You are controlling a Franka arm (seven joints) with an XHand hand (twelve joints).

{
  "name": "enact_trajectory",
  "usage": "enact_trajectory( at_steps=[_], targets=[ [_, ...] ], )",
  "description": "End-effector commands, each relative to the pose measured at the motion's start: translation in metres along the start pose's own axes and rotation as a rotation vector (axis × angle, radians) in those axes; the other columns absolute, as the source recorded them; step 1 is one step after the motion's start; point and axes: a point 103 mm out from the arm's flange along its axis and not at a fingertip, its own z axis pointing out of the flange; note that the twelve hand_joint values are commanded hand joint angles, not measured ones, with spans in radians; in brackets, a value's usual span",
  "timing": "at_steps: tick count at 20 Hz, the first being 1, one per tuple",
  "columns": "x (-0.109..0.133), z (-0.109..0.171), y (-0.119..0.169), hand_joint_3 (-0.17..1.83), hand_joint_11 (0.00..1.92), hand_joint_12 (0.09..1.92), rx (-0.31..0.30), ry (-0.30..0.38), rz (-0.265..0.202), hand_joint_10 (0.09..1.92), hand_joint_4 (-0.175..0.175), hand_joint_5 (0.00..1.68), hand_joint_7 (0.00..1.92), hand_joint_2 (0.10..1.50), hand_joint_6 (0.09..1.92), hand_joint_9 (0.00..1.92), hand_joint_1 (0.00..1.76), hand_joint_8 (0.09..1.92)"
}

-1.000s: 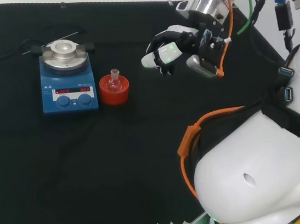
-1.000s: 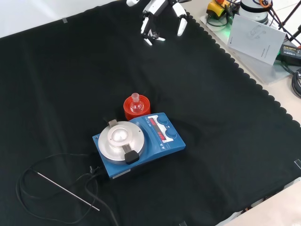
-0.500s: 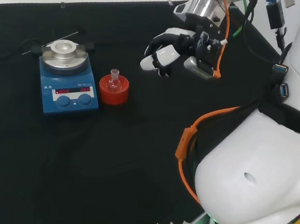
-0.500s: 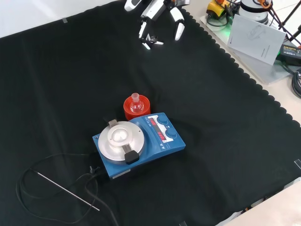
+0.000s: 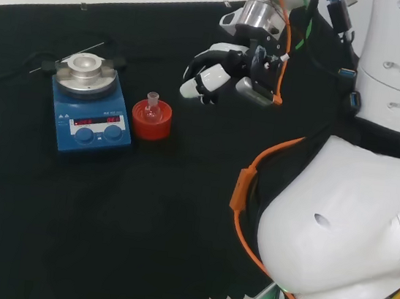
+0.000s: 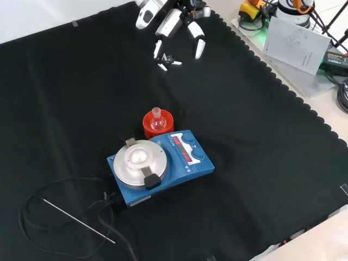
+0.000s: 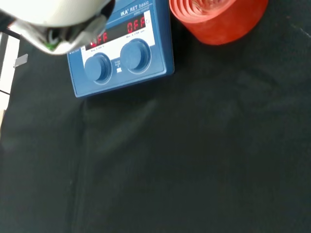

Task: Pick up the round-bottom flask.

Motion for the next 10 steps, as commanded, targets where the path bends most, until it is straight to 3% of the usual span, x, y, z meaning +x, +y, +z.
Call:
enact_trajectory(
  at_steps=[1,10],
  targets=[
    [0.001,-0.007,0.019,0.91,0.77,1.33,-0.034,0.043,-0.004,0.92,-0.175,0.26,0.88,0.36,1.1,0.95,0.9,1.09],
    [0.008,-0.006,0.05,0.91,0.75,1.33,-0.093,0.075,0.014,0.93,-0.175,0.26,0.86,0.36,1.1,0.93,0.9,1.09]
  ],
)
